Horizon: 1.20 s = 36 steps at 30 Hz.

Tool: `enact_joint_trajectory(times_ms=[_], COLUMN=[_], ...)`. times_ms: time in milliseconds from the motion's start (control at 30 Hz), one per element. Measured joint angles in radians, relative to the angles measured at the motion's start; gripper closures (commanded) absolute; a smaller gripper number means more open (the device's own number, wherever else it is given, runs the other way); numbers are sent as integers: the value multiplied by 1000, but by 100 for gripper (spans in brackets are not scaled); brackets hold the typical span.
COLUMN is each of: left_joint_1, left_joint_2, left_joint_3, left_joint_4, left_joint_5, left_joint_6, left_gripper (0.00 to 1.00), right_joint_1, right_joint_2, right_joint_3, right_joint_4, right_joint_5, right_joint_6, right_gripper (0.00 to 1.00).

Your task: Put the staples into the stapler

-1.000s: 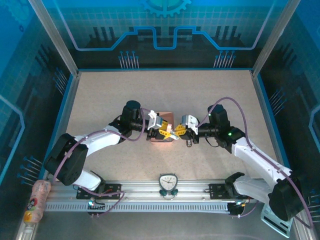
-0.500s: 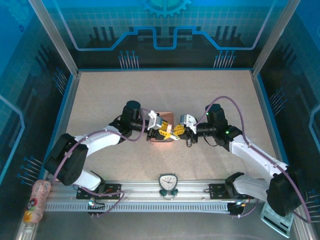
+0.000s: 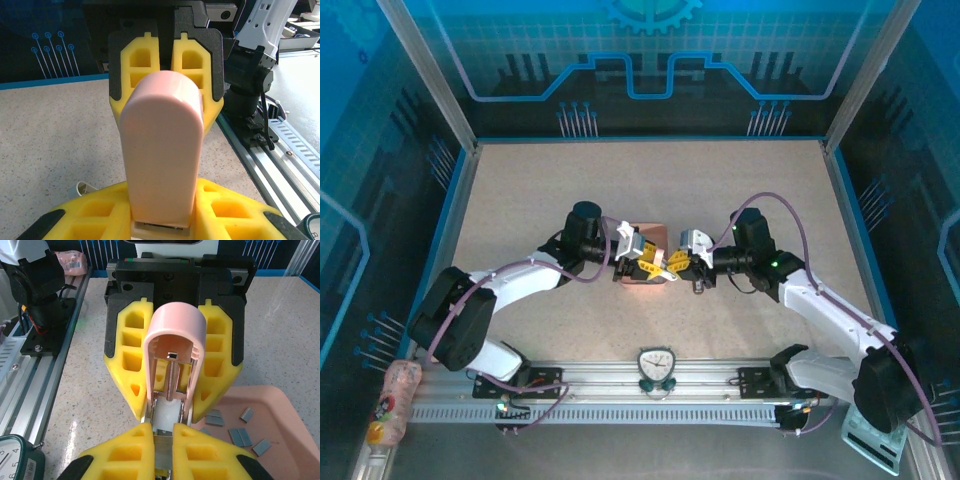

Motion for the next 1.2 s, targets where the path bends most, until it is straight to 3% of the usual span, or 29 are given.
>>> enact_joint_trajectory(times_ms=[567,1000,1200], left_joint_1=[-4,-4,-4], left_joint_2=[0,1,1], left_joint_3=[-31,-32,-32], left_joint_4=[88,140,154], left_joint_5=[7,15,15], left_joint_6=[-63,-103,-103], left_gripper=[71,72,72], right_joint_1=[8,12,13], right_joint_2=[14,29,9], right_joint_3=[37,60,60], right_joint_4=[-74,-90,-90], right_joint_5=[1,0,-1], right_joint_6=[-8,-14,-2], right_gripper=[86,76,79])
